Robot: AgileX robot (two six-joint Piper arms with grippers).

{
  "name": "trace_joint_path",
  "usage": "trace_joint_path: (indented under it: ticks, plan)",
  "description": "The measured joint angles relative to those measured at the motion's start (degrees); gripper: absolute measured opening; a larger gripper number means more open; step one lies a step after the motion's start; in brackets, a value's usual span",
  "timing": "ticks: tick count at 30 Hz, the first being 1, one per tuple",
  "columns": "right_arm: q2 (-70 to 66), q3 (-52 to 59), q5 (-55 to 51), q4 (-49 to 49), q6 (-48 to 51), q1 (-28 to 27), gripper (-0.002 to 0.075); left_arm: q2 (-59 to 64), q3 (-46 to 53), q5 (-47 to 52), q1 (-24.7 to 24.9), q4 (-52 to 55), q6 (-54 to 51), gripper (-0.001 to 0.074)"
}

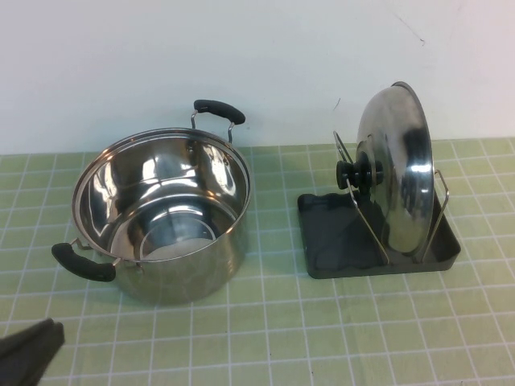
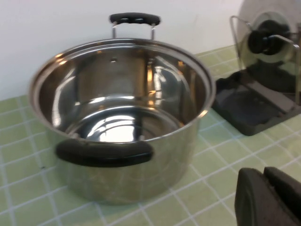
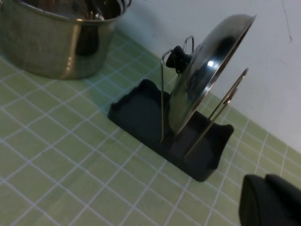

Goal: Put pot lid on rack

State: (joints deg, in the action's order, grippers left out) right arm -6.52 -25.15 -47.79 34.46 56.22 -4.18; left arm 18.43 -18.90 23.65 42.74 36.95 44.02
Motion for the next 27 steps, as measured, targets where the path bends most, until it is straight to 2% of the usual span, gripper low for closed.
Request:
trace_joint_path:
  ticks: [8,27]
  plan:
    - [7.35,3.99,3.82,0.35,0.68,0.0,-0.0001,-3.18,4.93,-7.41,0.0,-0.09,0.12,-0.0001]
    - [7.35,4.09,3.96,0.25,0.68,0.0,-0.0001,-3.26,5.03,-7.87,0.0,0.02,0.12,-0.0001]
